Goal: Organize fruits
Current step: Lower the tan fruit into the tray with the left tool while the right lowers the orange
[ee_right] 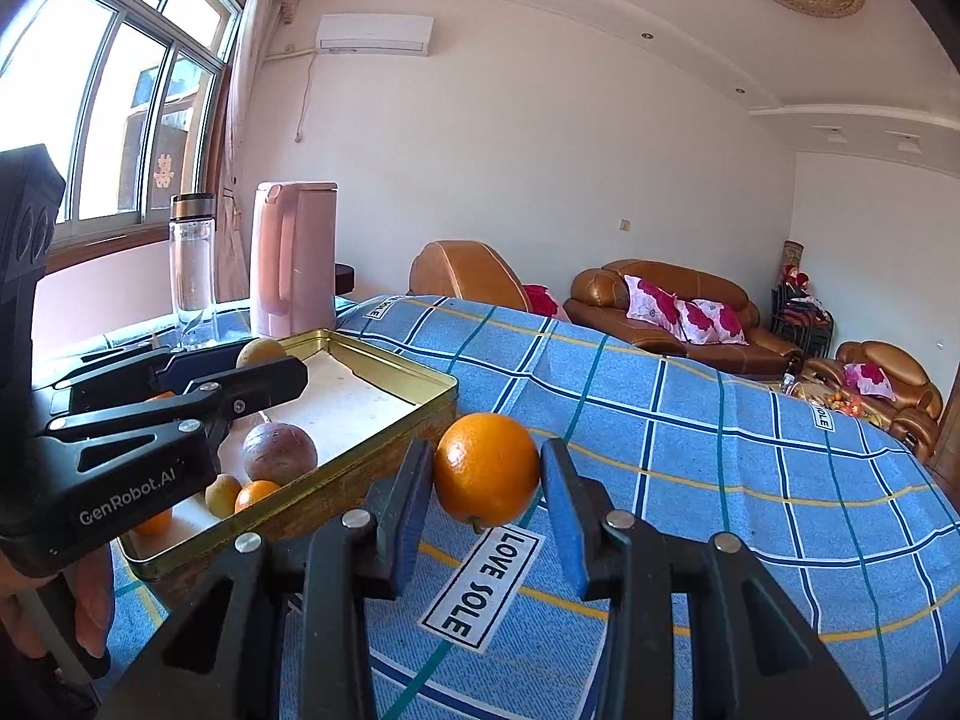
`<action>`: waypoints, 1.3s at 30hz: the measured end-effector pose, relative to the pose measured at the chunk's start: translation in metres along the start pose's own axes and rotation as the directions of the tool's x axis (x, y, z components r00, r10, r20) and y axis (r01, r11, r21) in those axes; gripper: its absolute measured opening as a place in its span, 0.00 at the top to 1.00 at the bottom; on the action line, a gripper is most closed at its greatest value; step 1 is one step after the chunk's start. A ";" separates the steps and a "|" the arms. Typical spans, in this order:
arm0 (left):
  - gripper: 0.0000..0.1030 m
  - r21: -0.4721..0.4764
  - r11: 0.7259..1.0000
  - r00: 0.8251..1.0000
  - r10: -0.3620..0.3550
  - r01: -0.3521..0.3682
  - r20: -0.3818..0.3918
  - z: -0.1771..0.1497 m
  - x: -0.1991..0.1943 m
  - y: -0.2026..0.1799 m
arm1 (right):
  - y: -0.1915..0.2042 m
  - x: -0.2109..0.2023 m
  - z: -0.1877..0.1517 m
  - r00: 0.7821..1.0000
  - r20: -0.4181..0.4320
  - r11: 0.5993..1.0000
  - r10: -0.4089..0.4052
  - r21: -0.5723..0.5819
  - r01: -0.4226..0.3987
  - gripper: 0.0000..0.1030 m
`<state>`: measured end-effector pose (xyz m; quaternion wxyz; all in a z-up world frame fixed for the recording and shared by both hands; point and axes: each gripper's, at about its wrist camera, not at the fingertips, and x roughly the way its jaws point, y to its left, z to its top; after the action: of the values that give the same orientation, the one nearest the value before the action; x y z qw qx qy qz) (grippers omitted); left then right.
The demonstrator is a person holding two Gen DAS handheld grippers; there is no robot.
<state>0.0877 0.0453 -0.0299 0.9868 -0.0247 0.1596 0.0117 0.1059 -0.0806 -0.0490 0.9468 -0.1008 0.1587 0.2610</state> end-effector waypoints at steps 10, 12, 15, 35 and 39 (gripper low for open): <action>0.74 -0.023 0.999 0.999 0.040 -0.040 -0.005 -0.002 -0.007 0.022 | 0.020 0.006 0.011 0.999 0.005 0.999 0.042 -0.030 -0.042 0.62; 0.74 -0.027 0.998 0.999 0.050 -0.050 -0.007 -0.003 -0.007 0.028 | 0.026 0.008 0.013 0.999 0.006 0.998 0.052 -0.039 -0.052 0.62; 0.74 -0.033 0.997 0.998 0.064 -0.064 -0.011 -0.004 -0.009 0.036 | 0.034 0.011 0.017 0.998 0.007 0.997 0.068 -0.048 -0.068 0.62; 0.74 -0.059 0.988 0.989 0.141 -0.144 -0.053 -0.014 -0.011 0.078 | 0.080 0.029 0.026 0.988 -0.016 0.982 0.152 -0.109 -0.152 0.62; 0.74 -0.058 0.986 0.986 0.155 -0.159 -0.060 -0.017 -0.012 0.083 | 0.089 0.032 0.027 0.986 -0.025 0.978 0.166 -0.121 -0.168 0.62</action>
<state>0.0682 0.1271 -0.0456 0.9767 -0.0432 0.1880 0.0938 0.0923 0.0164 -0.0454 0.9124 -0.1469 0.1573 0.3482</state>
